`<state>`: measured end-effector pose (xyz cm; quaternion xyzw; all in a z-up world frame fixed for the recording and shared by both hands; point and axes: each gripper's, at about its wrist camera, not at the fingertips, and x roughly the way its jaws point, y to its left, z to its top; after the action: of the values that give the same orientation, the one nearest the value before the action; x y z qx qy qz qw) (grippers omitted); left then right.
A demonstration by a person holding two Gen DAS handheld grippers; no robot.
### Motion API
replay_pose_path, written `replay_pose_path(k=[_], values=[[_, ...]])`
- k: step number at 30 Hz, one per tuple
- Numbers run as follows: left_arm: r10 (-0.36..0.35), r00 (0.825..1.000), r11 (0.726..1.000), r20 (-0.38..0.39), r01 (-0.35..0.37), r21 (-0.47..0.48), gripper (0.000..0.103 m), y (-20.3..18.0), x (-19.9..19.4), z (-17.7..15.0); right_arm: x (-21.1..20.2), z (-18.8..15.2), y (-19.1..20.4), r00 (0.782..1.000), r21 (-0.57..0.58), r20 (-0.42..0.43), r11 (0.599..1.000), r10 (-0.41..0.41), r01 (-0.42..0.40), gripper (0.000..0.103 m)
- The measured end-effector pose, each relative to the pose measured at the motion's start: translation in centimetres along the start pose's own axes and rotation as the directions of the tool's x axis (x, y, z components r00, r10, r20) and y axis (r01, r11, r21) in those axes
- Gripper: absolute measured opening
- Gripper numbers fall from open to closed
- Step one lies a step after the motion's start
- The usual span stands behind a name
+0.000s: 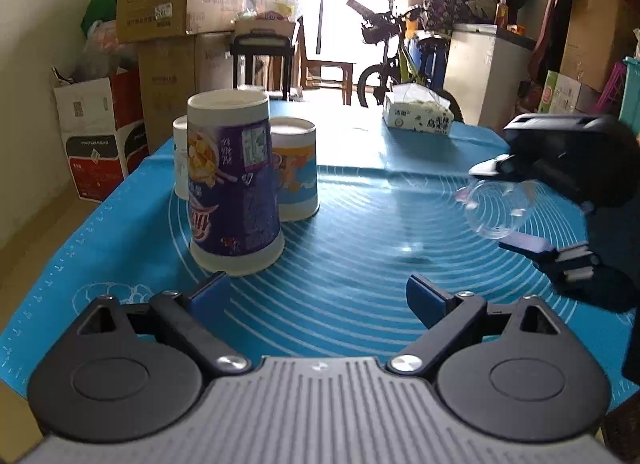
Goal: Flip cup upside down
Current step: 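Rotate the held clear cup with the right tool and set it rim-down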
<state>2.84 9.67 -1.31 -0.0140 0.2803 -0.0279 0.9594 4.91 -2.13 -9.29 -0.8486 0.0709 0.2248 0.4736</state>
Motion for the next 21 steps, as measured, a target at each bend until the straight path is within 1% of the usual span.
replay_pose_path(k=[2, 4, 5, 6, 7, 8, 10, 11, 12, 13, 14, 17, 19, 20, 21], values=[[0.023, 1.000, 1.000, 0.017, -0.024, 0.012, 0.094, -0.6, 0.1, 0.0, -0.2, -0.8, -0.4, 1.000, 0.164, -0.017, 0.986, -0.017, 0.019, 0.057], [0.022, 1.000, 1.000, 0.019, -0.022, 0.012, 0.094, -1.2, 0.4, 0.1, -0.8, -2.1, -1.1, 0.999, 0.323, -0.040, 0.946, -0.016, 0.028, 0.057], [0.016, 1.000, 1.000, 0.018, -0.016, 0.010, 0.094, -1.3, 0.5, 0.2, -0.9, -2.7, -1.3, 0.999, 0.422, -0.046, 0.906, -0.009, 0.028, 0.057], [0.011, 1.000, 1.000, 0.019, -0.011, 0.008, 0.094, -1.6, 0.6, 0.2, -1.1, -3.8, -2.9, 0.999, 0.501, -0.049, 0.865, -0.005, 0.029, 0.057], [0.011, 1.000, 1.000, 0.022, -0.011, 0.010, 0.094, -1.9, 0.7, 0.2, -1.3, -4.5, -3.3, 0.999, 0.597, -0.047, 0.802, -0.001, 0.029, 0.057], [0.013, 1.000, 1.000, 0.026, -0.014, 0.014, 0.094, -2.2, 0.8, 0.2, -1.7, -5.6, -3.7, 0.999, 0.670, -0.041, 0.742, 0.001, 0.027, 0.057], [0.016, 0.999, 1.000, 0.040, -0.017, 0.024, 0.094, -2.8, 0.9, 0.2, -2.2, -7.3, -4.3, 1.000, 0.820, -0.021, 0.571, -0.005, 0.020, 0.057], [0.018, 0.999, 0.999, 0.048, -0.020, 0.027, 0.094, -3.1, 0.9, 0.2, -2.4, -8.3, -4.4, 1.000, 0.882, -0.010, 0.471, -0.004, 0.010, 0.057], [0.021, 0.998, 0.999, 0.054, -0.023, 0.030, 0.094, -3.3, 1.0, 0.2, -3.1, -9.4, -4.4, 1.000, 0.923, -0.003, 0.384, -0.005, 0.005, 0.057], [0.024, 0.998, 0.999, 0.058, -0.026, 0.033, 0.094, -3.5, 1.1, 0.3, -3.8, -10.3, -4.1, 1.000, 0.957, 0.007, 0.290, -0.007, -0.005, 0.057], [0.026, 0.998, 0.999, 0.061, -0.028, 0.036, 0.094, -3.7, 1.2, 0.3, -3.8, -11.3, -4.0, 1.000, 0.983, 0.020, 0.182, -0.011, -0.017, 0.056], [0.028, 0.998, 0.998, 0.061, -0.031, 0.048, 0.094, -4.3, 1.6, 0.2, -3.1, -13.2, -3.5, 0.998, 0.995, 0.059, -0.076, -0.018, -0.060, 0.056], [0.034, 0.998, 0.998, 0.056, -0.037, 0.056, 0.094, -4.7, 1.8, 0.2, -2.6, -14.4, -2.5, 0.997, 0.975, 0.078, -0.207, -0.008, -0.078, 0.056], [0.037, 0.998, 0.997, 0.052, -0.040, 0.060, 0.094, -4.8, 2.0, 0.1, -2.2, -15.0, -1.9, 0.996, 0.961, 0.091, -0.265, 0.006, -0.086, 0.056], [0.038, 0.998, 0.997, 0.049, -0.041, 0.064, 0.094, -5.0, 2.1, 0.1, -1.7, -15.0, -1.2, 0.995, 0.947, 0.101, -0.309, 0.020, -0.090, 0.056]])
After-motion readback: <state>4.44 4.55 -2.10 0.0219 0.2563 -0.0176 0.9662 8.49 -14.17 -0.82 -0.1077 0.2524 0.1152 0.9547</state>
